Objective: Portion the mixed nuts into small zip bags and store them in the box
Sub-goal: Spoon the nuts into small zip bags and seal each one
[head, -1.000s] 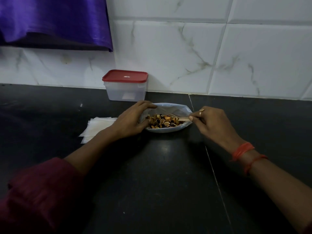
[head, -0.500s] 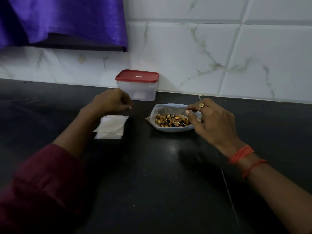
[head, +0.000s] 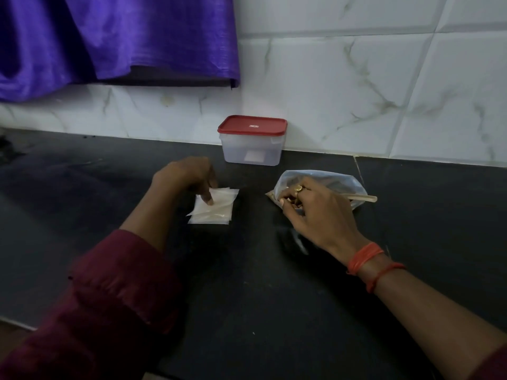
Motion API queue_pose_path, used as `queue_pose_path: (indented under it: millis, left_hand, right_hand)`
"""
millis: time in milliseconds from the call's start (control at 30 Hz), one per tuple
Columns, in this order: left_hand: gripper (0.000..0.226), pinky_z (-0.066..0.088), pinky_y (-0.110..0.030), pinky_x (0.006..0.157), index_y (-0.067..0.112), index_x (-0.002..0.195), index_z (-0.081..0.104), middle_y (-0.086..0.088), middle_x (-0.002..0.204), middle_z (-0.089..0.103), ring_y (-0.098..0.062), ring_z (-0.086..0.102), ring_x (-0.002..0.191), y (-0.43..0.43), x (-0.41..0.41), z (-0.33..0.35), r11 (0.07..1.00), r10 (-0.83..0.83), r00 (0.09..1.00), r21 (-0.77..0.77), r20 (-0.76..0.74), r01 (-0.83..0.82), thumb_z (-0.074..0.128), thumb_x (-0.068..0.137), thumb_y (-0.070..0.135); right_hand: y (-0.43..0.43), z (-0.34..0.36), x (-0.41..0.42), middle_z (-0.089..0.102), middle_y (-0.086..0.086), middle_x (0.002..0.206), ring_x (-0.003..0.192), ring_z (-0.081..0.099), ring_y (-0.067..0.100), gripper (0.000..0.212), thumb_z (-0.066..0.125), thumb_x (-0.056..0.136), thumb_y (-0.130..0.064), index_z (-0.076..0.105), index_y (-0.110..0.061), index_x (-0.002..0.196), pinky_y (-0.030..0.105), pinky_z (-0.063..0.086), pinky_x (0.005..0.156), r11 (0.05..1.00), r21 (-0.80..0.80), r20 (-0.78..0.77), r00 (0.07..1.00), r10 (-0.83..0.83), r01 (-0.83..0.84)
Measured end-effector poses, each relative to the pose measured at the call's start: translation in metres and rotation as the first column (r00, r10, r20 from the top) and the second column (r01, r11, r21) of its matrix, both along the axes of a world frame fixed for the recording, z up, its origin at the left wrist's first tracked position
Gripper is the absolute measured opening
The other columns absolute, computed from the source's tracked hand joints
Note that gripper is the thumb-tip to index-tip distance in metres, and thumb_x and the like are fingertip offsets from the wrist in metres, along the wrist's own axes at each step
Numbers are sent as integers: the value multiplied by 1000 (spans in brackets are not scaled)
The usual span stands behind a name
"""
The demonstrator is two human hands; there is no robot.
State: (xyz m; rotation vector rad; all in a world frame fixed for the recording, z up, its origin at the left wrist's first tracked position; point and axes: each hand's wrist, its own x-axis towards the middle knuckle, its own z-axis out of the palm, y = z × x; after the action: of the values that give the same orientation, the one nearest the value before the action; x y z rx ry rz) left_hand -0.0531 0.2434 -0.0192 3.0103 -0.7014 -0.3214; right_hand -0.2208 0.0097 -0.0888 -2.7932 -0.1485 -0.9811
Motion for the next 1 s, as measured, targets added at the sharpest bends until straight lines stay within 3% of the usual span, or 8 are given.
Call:
queue_pose_path:
  millis: [100, 267, 433, 567, 633, 767, 900, 1000]
  left_hand:
    - [48, 49, -51, 99, 24, 109, 71, 10, 101, 66, -22, 62, 107, -2, -4, 1, 999, -5, 997, 35, 79, 2, 90, 65, 28]
    - [43, 52, -49, 94, 22, 107, 69, 3, 111, 70, -23, 64, 108, -8, -7, -2, 1000, -31, 986, 8, 166, 30, 88, 69, 28]
    - [34, 45, -36, 76, 27, 105, 69, 6, 105, 69, -19, 63, 103, -10, -13, 3, 999, -26, 948, -36, 316, 39, 84, 75, 29]
    - [28, 51, -35, 82, 25, 103, 71, 6, 102, 70, -14, 63, 97, -6, -12, 10, 983, -60, 960, -150, 272, 104, 83, 78, 27]
    - [23, 55, -32, 84, 23, 98, 71, 6, 97, 71, -9, 65, 89, -8, -15, 16, 923, -125, 967, -331, 221, 196, 82, 78, 23]
    - [24, 58, -25, 82, 15, 97, 73, 7, 93, 73, -5, 69, 87, -25, -35, 27, 669, -268, 950, -679, 159, 302, 83, 75, 19]
    - [25, 58, -26, 82, 13, 96, 73, 3, 93, 75, -10, 71, 89, -46, -50, 23, 525, -358, 929, -804, 89, 279, 83, 74, 20]
    - [31, 59, -28, 81, 12, 95, 73, -2, 93, 76, -17, 72, 90, -57, -57, 16, 467, -392, 919, -854, 34, 231, 83, 68, 25]
  right_hand:
    - [-2, -4, -1, 65, -5, 108, 80, 65, 19, 35, 50, 95, -46, 75, -22, 103, 38, 55, 64, 1000, 10, -16, 1000, -15, 15]
    - [1, -4, -5, 66, -3, 106, 80, 64, 18, 34, 52, 95, -44, 75, -21, 104, 40, 57, 63, 1000, 21, -14, 1000, 13, -13]
    - [2, -2, -8, 66, -3, 107, 82, 64, 17, 31, 54, 95, -42, 74, -21, 106, 39, 57, 65, 999, 35, -11, 999, 31, -31]
    - [2, -2, -9, 66, -4, 105, 83, 64, 16, 35, 51, 95, -45, 75, -22, 105, 38, 57, 67, 998, 53, -8, 1000, 25, -25]
    - [2, -1, -7, 66, -7, 103, 81, 62, 11, 37, 51, 93, -48, 75, -23, 105, 35, 56, 69, 992, 126, -13, 1000, 15, -13]
    - [3, 7, -7, 69, -13, 91, 71, 62, 5, 33, 65, 90, -50, 69, -28, 113, 32, 58, 69, 876, 477, 39, 998, 56, -68]
    - [3, 15, -15, 70, -14, 92, 77, 66, 2, 65, 65, 72, -75, 65, -30, 119, 21, 56, 66, 737, 673, 20, 997, 69, -64]
    - [-1, 14, -15, 73, -13, 91, 81, 70, 3, 41, 76, 81, -52, 70, -24, 111, 20, 57, 68, 683, 727, 56, 998, 39, -67]
